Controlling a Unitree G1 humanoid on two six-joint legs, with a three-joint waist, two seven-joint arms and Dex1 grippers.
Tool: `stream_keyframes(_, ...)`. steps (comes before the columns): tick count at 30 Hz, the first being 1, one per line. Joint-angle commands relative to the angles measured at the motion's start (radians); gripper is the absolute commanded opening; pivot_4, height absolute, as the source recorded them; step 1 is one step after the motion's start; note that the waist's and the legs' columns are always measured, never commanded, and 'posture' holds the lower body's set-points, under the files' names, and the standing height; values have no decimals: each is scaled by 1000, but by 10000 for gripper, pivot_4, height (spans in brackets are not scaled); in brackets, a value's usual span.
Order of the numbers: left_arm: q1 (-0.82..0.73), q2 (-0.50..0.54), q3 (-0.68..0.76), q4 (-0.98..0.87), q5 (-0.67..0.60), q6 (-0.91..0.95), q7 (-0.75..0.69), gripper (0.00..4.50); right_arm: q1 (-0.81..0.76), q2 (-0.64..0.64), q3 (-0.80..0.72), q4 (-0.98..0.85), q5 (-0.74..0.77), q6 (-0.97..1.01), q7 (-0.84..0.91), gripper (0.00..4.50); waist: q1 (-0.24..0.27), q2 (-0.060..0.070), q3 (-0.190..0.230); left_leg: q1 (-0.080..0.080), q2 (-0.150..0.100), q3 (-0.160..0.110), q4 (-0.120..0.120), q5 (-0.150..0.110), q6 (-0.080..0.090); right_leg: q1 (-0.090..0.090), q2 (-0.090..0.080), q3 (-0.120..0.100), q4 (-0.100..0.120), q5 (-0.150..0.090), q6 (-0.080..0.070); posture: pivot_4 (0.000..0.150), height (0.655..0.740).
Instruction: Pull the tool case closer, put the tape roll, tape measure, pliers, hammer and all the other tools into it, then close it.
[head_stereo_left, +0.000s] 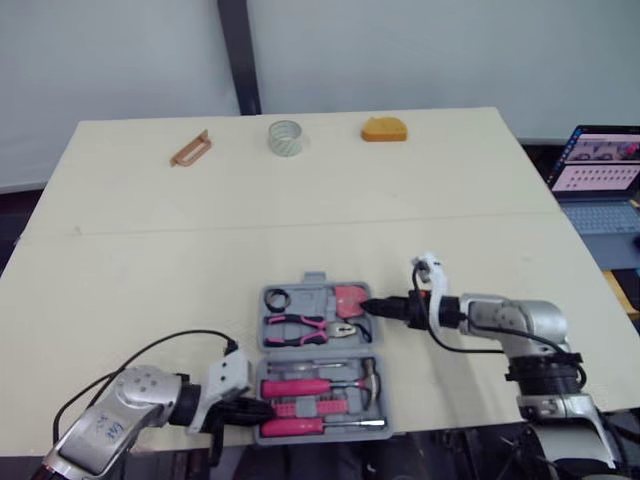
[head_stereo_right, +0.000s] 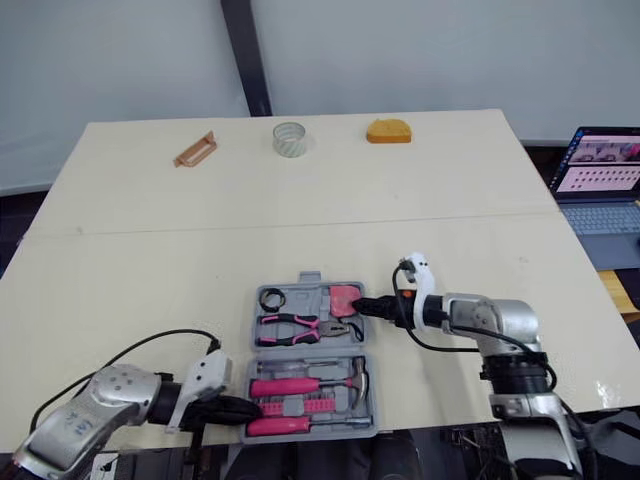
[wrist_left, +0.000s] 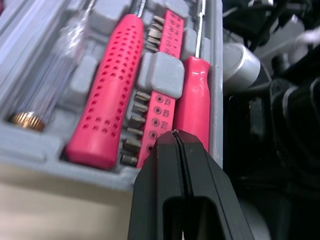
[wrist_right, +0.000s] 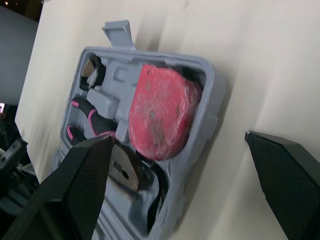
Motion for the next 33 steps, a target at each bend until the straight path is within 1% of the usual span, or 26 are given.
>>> stream_keyframes(1,26,6,-54,108,89,-43,14,0,-8,26,20,23,-10,-6,-18,44542,-2,5,-4,1,0,0,0,0,0,0,0,0,0,0,0,1500,7400)
stream_keyframes(4,24,9,-62,137,103,-80,16,0,-14,50,19,31,-2,-2,-11,44542,-3,8,-7,4,0,2,-1,0,0,1,0,1,1,0,0,1500,7400)
stream_keyframes(7,19,13,-67,157,103,-102,15,0,-23,71,23,50,-10,-12,-11,44542,-6,8,-7,12,0,7,-5,0,0,4,0,6,1,0,0,1500,7400)
stream_keyframes(10,10,13,-71,179,101,-119,12,0,-32,89,24,70,-5,-25,1,44542,-13,8,-7,14,0,9,-6,0,0,4,1,9,1,0,0,1500,7400)
stream_keyframes(16,-1,13,-71,203,101,-137,3,0,-42,113,27,71,11,-49,29,44542,-24,9,-8,15,1,11,-7,0,0,3,3,12,1,0,0,1500,7400)
stream_keyframes(24,-14,14,-60,213,101,-136,-1,0,-24,95,33,12,39,-80,108,44542,-24,9,-8,15,2,13,-10,0,0,1,3,14,1,0,0,1500,7400)
stream_keyframes(28,-15,8,-48,207,89,-127,6,0,-24,85,27,-8,51,-86,136,44542,-24,9,-8,15,2,14,-10,0,0,1,3,14,1,0,0,1500,7400)
stream_keyframes(33,19,1,-1,162,40,-84,32,0,-30,67,9,-30,70,-93,163,44542,-25,9,-8,15,2,14,-11,0,0,0,4,15,1,0,0,1500,7400)
